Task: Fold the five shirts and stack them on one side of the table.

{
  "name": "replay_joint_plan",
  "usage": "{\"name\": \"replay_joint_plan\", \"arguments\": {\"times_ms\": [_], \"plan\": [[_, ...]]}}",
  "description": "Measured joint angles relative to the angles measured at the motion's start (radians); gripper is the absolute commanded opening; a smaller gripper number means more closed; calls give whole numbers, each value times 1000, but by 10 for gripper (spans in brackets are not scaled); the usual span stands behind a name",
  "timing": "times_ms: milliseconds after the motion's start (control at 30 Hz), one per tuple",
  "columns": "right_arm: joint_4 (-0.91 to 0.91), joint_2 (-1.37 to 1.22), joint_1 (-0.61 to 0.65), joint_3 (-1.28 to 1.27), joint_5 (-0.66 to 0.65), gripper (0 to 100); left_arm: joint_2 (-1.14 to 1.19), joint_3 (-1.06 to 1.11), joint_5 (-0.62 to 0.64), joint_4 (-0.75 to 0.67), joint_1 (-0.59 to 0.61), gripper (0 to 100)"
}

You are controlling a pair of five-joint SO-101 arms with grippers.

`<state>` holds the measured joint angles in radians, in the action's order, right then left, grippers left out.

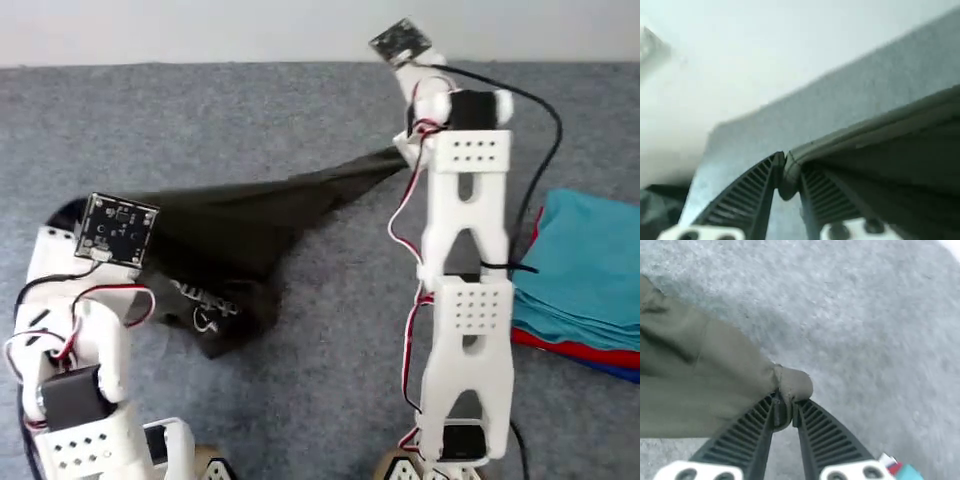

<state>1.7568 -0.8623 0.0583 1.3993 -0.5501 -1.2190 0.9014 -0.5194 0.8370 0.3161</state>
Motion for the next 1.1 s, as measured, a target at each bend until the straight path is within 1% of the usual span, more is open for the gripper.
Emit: {"name": "replay_joint_plan", "arguments": {"times_ms": [133, 267, 400, 567, 767, 933, 1100], "plan": [[0, 123, -18, -41, 0, 10, 0, -2, 0, -121, -2, 14], [0, 250, -21, -41, 0, 10, 11, -75, -43, -176, -3, 14], [0, 388, -23, -41, 0, 9, 58, -192, -92, -186, -3, 14], [-9, 574, -29, -41, 0, 9, 133, -364, -120, -187, -3, 14], [-92, 755, -37, -41, -3, 9, 216, -539, -147, -187, -2, 14], [-141, 865, -41, -41, -5, 9, 249, -632, -160, -187, -2, 14], [-152, 962, -41, -43, -60, 9, 249, -689, -167, -187, -2, 14]]}}
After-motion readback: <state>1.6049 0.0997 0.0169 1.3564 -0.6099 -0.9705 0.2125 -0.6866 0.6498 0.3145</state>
